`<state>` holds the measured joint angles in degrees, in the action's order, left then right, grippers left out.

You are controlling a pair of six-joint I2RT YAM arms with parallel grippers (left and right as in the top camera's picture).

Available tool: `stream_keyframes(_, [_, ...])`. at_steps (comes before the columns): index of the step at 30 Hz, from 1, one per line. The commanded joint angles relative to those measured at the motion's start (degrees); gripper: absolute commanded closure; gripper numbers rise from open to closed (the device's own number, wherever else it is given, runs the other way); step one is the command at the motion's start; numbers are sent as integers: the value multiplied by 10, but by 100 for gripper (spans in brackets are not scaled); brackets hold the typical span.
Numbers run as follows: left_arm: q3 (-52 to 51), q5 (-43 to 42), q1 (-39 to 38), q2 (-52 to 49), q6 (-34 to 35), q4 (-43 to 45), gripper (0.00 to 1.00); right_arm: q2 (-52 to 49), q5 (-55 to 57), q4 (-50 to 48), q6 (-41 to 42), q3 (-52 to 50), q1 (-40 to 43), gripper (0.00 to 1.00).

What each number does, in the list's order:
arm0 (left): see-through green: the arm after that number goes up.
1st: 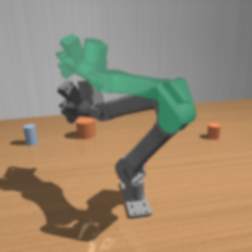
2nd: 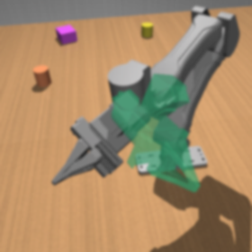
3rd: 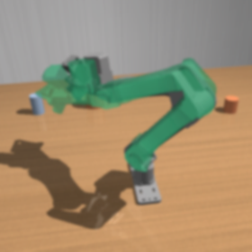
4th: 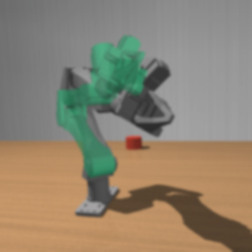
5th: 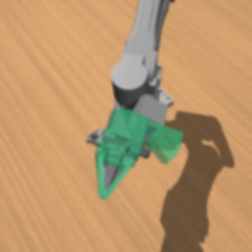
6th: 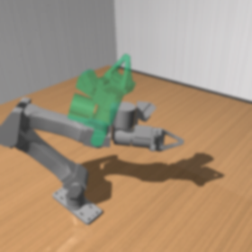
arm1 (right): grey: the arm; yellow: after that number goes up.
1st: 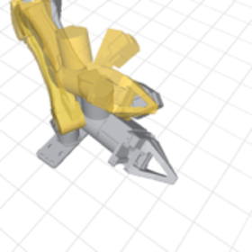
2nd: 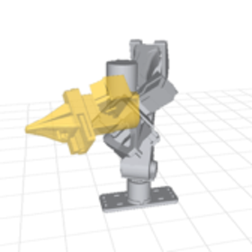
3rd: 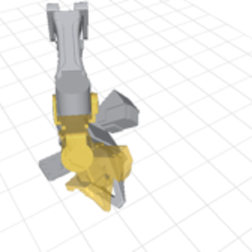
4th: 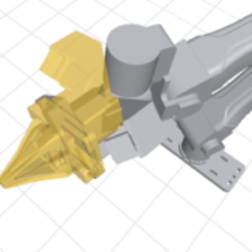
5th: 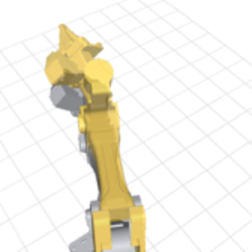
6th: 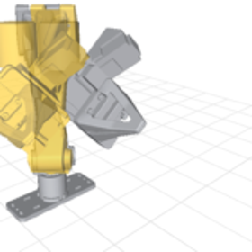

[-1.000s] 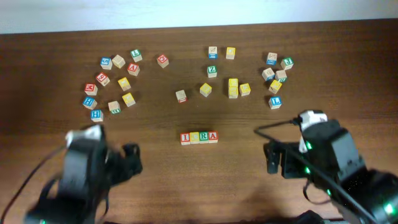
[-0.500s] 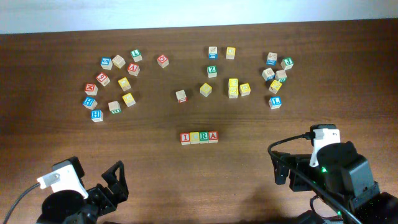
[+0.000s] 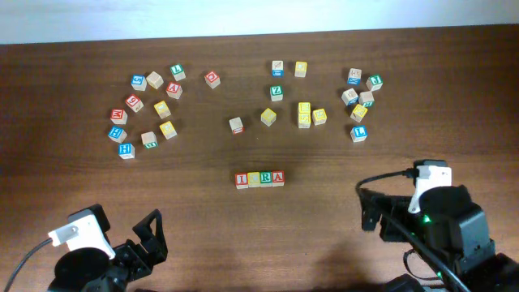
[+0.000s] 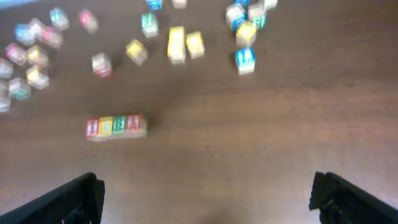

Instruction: Spell out ICRA

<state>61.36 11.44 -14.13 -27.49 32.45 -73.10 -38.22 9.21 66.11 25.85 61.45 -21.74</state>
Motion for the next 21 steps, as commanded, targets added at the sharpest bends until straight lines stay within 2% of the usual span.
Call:
stream_keyframes(1, [-3,10,-1,2,5,0,1,60,-23,-103,-71,-100,50,2])
stream_keyframes(4, [-3,10,-1,2,5,0,1,143,-83,-253,-137,-224,80,2])
stream_keyframes(10, [-3,10,-1,2,5,0,1,262,-102,-439,-136,-413,129,2])
stream_keyframes(14, [-3,10,-1,2,5,0,1,319,-105,-515,-144,-484,143,2])
stream_keyframes(15, [-3,10,-1,2,5,0,1,329,-119,-537,-175,-497,144,2])
stream_keyframes(21, [-3,10,-1,2,5,0,1,355,-124,-568,-211,-506,189,2])
